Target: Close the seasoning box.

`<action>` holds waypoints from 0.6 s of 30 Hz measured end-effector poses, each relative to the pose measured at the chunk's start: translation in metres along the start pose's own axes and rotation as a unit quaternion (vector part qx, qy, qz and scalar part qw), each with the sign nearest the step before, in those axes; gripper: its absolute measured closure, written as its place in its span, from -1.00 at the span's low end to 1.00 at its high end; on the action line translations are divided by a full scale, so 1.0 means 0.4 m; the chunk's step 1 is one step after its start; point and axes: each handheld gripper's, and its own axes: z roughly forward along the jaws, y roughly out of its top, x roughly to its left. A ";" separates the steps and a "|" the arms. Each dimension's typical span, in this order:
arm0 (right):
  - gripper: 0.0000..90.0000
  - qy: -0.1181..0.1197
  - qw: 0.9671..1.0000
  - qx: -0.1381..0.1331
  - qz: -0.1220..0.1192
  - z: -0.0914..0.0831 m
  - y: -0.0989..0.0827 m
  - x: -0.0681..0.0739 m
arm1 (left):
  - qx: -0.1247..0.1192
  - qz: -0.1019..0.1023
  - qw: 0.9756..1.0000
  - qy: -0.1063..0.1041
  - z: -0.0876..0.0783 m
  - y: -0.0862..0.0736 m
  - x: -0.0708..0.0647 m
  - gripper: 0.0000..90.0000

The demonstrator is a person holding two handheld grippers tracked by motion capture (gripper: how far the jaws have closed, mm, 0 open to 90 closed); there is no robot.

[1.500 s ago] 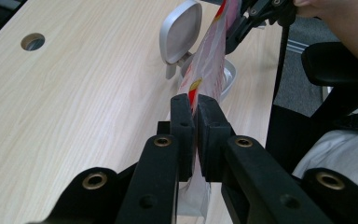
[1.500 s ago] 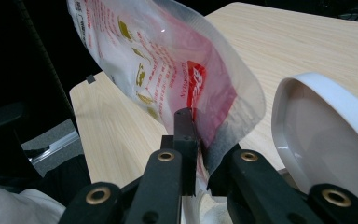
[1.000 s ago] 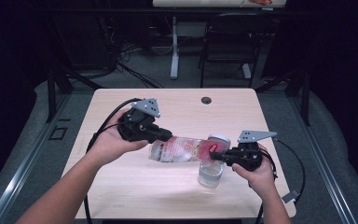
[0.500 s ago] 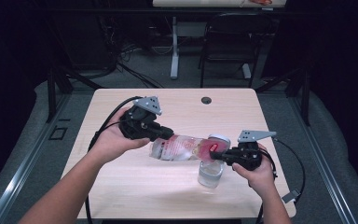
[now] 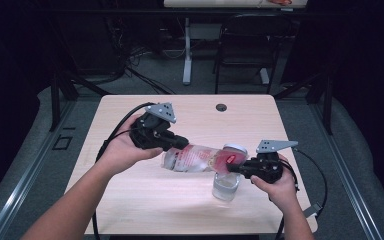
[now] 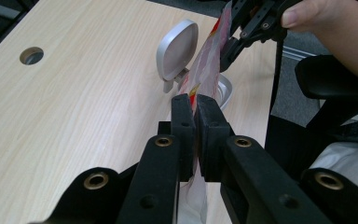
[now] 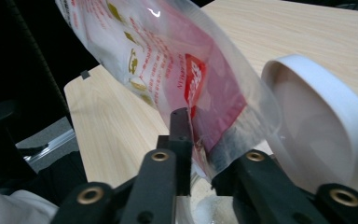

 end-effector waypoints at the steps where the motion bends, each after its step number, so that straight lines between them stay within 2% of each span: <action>1: 0.76 0.000 1.000 -0.003 0.001 -0.003 0.000 0.000 | -0.002 0.000 1.000 -0.001 0.000 0.000 -0.001 0.94; 4: 0.73 -0.005 1.000 -0.008 0.002 -0.017 -0.001 -0.002 | -0.003 0.000 1.000 -0.002 0.000 0.001 -0.001 0.94; 11: 0.91 -0.011 1.000 0.004 -0.010 -0.026 -0.005 -0.002 | 0.000 0.001 1.000 -0.004 0.003 0.011 -0.004 0.94; 18: 0.94 -0.011 1.000 0.008 -0.008 -0.026 -0.007 -0.004 | 0.001 0.004 1.000 -0.003 0.005 0.018 -0.008 0.94</action>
